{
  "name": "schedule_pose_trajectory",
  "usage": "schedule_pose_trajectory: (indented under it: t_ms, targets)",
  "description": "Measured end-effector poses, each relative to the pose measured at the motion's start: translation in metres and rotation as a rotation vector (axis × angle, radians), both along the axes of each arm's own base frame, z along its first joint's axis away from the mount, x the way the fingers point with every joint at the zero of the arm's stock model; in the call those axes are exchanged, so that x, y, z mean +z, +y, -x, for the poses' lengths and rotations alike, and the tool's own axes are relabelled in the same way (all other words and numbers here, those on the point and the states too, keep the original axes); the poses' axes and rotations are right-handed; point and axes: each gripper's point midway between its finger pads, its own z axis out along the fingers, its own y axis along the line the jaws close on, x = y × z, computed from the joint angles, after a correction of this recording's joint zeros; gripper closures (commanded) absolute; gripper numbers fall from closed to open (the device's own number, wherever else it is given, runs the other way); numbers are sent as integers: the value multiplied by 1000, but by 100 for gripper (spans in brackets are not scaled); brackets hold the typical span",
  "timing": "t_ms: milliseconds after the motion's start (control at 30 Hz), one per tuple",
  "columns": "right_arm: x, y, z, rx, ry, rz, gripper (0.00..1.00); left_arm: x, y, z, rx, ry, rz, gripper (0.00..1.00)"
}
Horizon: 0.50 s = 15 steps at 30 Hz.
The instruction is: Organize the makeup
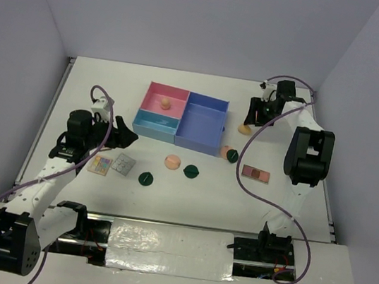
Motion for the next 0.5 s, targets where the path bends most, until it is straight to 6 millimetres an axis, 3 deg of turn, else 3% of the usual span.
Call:
schedule_pose_trajectory:
  t_ms: [133, 333, 500]
  targets:
    - [-3, 1, -1, 8, 6, -7, 38, 0, -1, 0, -2, 0, 0, 28]
    - [-22, 3, 3, 10, 53, -13, 39, 0, 0, 0, 2, -1, -3, 28]
    - [-25, 4, 3, 14, 60, -17, 45, 0, 0, 0, 2, -1, -3, 28]
